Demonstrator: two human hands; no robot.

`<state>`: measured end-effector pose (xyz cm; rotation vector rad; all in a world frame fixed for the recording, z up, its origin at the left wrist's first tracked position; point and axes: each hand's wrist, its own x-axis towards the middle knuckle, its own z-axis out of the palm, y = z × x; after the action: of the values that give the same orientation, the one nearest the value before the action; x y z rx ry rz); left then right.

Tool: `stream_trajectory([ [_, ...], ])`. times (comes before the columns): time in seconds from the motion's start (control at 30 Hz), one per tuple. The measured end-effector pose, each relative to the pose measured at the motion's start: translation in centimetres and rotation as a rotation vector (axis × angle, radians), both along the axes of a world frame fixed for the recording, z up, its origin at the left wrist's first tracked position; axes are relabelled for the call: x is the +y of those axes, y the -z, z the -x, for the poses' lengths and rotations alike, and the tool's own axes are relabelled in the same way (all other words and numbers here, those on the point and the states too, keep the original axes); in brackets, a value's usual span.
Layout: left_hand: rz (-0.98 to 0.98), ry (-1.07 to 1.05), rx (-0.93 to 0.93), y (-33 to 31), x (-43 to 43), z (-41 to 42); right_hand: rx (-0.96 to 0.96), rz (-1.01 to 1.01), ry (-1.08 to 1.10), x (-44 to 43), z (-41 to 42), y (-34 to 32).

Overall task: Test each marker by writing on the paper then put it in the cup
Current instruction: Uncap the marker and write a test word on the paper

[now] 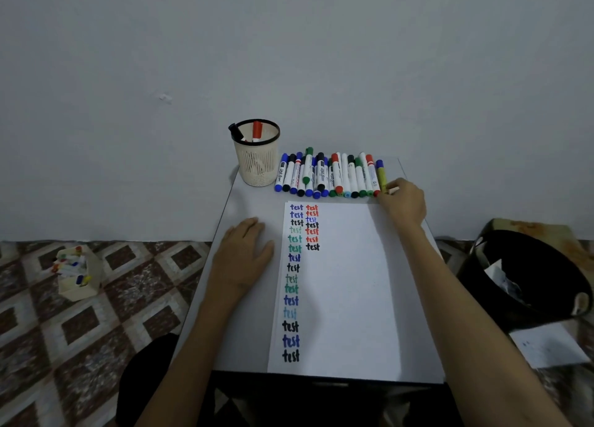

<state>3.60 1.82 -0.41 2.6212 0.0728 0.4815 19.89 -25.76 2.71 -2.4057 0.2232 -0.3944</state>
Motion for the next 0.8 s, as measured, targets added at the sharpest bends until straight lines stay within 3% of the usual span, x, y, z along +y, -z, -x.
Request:
stream_trajectory([
  [0.13, -0.017, 0.010, -0.005, 0.1, -0.1, 0.1, -0.070, -0.066, 0.032, -0.4, 0.5, 0.2],
  [0.27, -0.026, 0.006, -0.014, 0.1, -0.1, 0.1, -0.324, -0.262, 0.158, -0.6, 1.8, -0.7],
  [0.4, -0.023, 0.015, -0.027, 0.2, 0.0, 0.2, -0.607, -0.559, 0.103, 0.0, 5.1, -2.2],
  [0.5, 0.021, 0.024, -0.094, -0.3, -0.3, 0.4, -0.498, -0.766, -0.099, 1.2, 8.4, -2.1],
  [0.63, -0.018, 0.146, -0.226, -1.3, -1.1, 1.3, -0.248, -0.802, -0.417, 3.6, 11.9, -1.4],
  [0.8, -0.091, 0.248, -0.260, -1.6, -1.6, 2.4, -0.150, -0.869, -0.543, 7.0, 14.0, -1.2],
])
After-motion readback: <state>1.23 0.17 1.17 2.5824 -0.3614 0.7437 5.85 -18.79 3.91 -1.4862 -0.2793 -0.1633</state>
